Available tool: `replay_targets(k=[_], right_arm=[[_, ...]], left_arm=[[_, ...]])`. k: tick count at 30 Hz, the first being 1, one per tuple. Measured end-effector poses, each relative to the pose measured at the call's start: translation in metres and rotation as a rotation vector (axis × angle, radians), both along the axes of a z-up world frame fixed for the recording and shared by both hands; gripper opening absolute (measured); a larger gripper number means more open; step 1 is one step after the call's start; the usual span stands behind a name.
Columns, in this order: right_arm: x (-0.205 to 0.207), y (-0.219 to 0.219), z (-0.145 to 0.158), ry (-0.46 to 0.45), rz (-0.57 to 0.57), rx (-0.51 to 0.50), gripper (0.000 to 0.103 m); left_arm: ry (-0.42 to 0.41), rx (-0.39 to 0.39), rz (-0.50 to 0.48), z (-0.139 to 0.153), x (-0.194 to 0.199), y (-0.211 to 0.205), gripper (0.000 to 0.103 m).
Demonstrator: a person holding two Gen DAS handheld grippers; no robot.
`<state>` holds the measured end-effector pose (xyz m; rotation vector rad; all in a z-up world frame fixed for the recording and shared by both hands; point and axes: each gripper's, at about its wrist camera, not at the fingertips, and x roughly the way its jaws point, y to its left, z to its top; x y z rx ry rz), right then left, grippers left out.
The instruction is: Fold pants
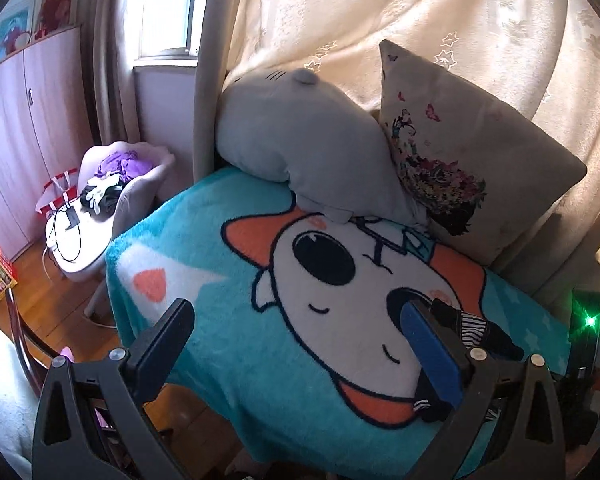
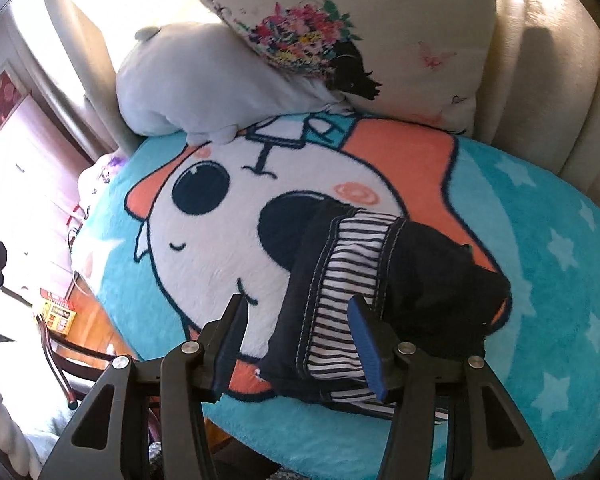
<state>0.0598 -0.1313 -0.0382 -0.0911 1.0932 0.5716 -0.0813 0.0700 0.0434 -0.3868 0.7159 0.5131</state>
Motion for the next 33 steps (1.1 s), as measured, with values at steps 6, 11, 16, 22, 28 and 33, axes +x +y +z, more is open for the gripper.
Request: replay_targets(k=[6,11,16,22,28,33], right_arm=[[-0.002,0.002,0.001,-0.012,0.007,-0.009,0.056],[0.002,-0.005,-0.001,-0.013,-0.013,-0.011,0.058],[0.008,-0.026,0.003,-0.013,-0.078,0.03,0.058],[0.017,-0.089,0.014,-0.027,-0.255,0.09,0.059],[0.013,-0.164,0.001,0.03,-0.416,0.127,0.066],[0.015,-0.183,-0.018,0.155,-0.416,0.261,0.068]], left_arm=[[0.01,-0.01,-0.018,-0.003,0.007,-0.003,0.103],[0.026,-0.009,-0.057,-0.004,0.019,-0.01,0.103],[0.053,-0.03,-0.098,-0.007,0.036,-0.018,0.103],[0.073,-0.128,-0.187,-0.021,0.066,-0.027,0.103],[0.166,-0.312,-0.32,-0.067,0.111,-0.045,0.102],[0.196,-0.432,-0.429,-0.095,0.139,-0.061,0.102]])
